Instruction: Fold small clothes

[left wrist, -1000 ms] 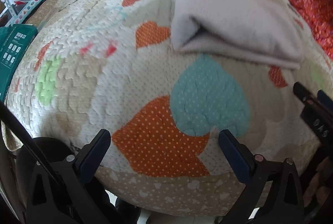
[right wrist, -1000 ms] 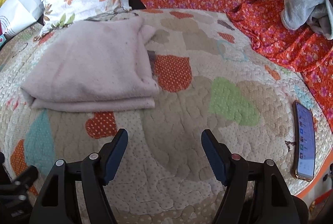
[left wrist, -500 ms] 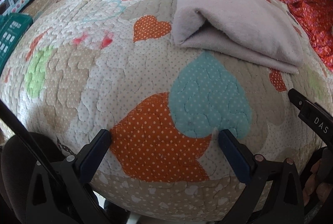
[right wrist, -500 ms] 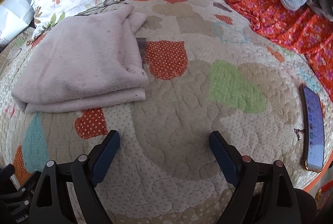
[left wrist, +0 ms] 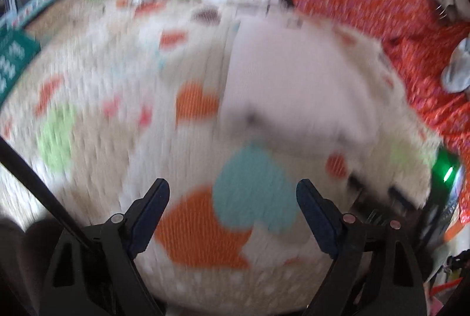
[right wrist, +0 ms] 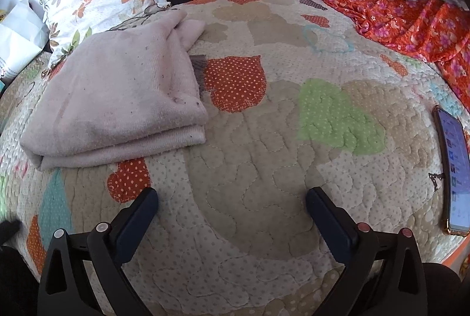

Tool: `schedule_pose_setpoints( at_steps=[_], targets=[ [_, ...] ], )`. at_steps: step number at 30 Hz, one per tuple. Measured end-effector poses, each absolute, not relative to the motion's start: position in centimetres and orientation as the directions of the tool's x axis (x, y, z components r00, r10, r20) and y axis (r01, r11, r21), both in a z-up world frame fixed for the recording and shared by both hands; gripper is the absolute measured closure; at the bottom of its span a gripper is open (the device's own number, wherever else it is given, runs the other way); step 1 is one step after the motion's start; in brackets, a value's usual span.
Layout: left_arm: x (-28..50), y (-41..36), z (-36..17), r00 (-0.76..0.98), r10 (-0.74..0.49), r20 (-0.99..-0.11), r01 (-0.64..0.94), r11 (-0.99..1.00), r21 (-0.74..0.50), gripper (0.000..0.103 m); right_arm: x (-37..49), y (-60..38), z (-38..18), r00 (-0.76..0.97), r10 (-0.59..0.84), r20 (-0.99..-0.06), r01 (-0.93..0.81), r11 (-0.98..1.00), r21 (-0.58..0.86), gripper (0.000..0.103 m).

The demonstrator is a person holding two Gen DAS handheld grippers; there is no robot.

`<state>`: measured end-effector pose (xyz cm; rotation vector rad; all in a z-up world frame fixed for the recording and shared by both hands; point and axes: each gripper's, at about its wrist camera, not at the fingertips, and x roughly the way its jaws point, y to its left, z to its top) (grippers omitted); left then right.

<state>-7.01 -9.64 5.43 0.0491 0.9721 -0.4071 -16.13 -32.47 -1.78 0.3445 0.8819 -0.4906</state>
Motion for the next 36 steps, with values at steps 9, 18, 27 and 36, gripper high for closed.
schedule_pose_setpoints(
  at_steps=[9,18,27,36],
  targets=[
    [0.5,-15.6,3.0,0.456,-0.199,-0.867,0.367,0.93,-0.02,0.015,-16.0,-32.7,-1.8,0.531,-0.248,-0.81,0.528,0.845,0.087,0.0],
    [-0.1,-13.9,1.9,0.383,-0.245,-0.891,0.356,0.929,-0.102,0.014,-16.4,-33.1,-1.1,0.553,-0.221,-0.803,0.533,0.835,0.138,0.003],
    [-1.4,-9.5,5.9,0.49,-0.269,-0.829,0.329,0.938,-0.109,0.014,-12.9,-36.2,5.6,0.768,0.032,-0.64,0.343,0.823,0.452,0.039],
    [-1.2,-7.1,4.8,0.475,-0.246,-0.845,0.269,0.955,-0.127,0.014,-5.9,-35.3,-0.7,0.694,0.376,-0.614,0.157,0.753,0.639,0.075]
  ],
)
